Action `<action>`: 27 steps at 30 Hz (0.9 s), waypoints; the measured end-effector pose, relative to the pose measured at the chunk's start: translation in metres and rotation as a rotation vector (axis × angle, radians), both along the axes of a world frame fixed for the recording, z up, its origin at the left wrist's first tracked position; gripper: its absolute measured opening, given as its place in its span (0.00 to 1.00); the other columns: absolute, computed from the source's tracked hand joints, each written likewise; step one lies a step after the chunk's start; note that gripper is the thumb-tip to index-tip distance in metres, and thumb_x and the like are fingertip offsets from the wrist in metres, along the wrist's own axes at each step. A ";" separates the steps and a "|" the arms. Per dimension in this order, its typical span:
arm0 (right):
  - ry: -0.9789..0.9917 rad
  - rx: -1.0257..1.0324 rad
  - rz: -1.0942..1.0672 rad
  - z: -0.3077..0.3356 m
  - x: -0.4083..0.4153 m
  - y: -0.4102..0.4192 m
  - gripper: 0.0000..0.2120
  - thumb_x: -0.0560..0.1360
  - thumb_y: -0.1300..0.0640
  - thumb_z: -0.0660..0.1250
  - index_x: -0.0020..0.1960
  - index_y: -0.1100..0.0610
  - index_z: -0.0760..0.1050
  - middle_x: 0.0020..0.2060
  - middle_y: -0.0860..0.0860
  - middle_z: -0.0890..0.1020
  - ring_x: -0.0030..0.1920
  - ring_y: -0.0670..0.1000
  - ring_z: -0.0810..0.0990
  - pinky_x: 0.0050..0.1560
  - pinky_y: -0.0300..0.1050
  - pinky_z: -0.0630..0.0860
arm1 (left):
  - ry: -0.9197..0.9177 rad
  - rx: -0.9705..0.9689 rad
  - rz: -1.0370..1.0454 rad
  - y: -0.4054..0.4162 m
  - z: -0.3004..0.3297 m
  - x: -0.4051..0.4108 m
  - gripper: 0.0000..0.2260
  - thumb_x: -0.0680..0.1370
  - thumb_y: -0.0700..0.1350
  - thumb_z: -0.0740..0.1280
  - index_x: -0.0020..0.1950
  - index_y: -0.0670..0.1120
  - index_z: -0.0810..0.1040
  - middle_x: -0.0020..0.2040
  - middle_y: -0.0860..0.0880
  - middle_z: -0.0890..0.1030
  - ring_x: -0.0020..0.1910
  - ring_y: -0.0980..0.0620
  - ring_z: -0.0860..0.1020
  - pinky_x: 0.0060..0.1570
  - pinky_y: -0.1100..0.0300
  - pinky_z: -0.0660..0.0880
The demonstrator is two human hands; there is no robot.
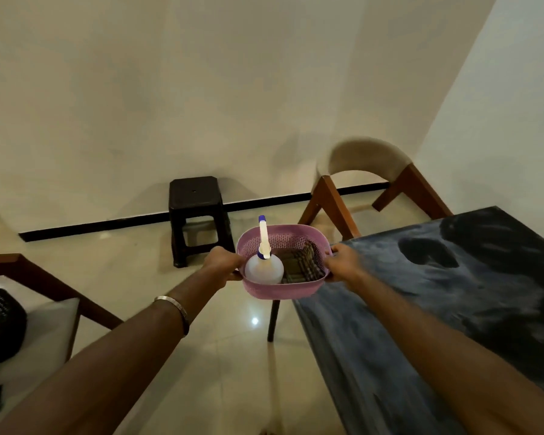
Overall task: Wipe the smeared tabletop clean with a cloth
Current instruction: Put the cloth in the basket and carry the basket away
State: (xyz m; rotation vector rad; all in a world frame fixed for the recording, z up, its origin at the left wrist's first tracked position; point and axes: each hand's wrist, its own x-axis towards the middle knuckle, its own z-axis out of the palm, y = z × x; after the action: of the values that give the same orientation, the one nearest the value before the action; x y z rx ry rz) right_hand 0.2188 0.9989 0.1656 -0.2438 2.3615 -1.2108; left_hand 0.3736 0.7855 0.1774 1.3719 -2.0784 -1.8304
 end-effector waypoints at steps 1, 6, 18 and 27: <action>-0.004 -0.001 0.019 -0.002 -0.007 -0.018 0.07 0.81 0.60 0.63 0.58 0.60 0.73 0.49 0.58 0.82 0.46 0.55 0.85 0.42 0.53 0.85 | -0.006 0.001 0.019 -0.017 -0.001 -0.003 0.12 0.75 0.36 0.71 0.57 0.33 0.78 0.54 0.37 0.80 0.50 0.40 0.82 0.45 0.51 0.81; 0.004 -0.039 0.129 -0.007 -0.045 -0.108 0.09 0.81 0.59 0.64 0.59 0.61 0.74 0.50 0.59 0.83 0.46 0.55 0.85 0.44 0.52 0.84 | -0.025 -0.001 0.116 -0.095 -0.003 -0.025 0.11 0.74 0.36 0.72 0.55 0.33 0.79 0.53 0.36 0.81 0.50 0.40 0.82 0.49 0.48 0.82; -0.018 -0.012 0.277 -0.008 -0.144 -0.335 0.06 0.81 0.58 0.64 0.57 0.58 0.73 0.47 0.55 0.81 0.44 0.54 0.84 0.38 0.49 0.84 | -0.096 0.010 0.316 -0.287 -0.008 -0.102 0.08 0.76 0.33 0.68 0.54 0.32 0.79 0.51 0.34 0.81 0.49 0.37 0.82 0.53 0.44 0.80; -0.081 0.025 0.265 -0.045 -0.220 -0.520 0.09 0.81 0.57 0.64 0.59 0.60 0.73 0.50 0.58 0.81 0.46 0.55 0.84 0.40 0.51 0.84 | -0.091 0.042 0.332 -0.471 -0.056 -0.176 0.05 0.74 0.33 0.68 0.49 0.32 0.80 0.48 0.35 0.81 0.46 0.39 0.82 0.47 0.48 0.82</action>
State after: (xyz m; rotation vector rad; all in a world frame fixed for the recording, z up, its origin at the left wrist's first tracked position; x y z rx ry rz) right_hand -0.0010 0.4787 0.1203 -0.4742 2.1911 -1.0439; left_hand 0.1972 0.3144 0.1210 1.7184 -1.7250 -1.7099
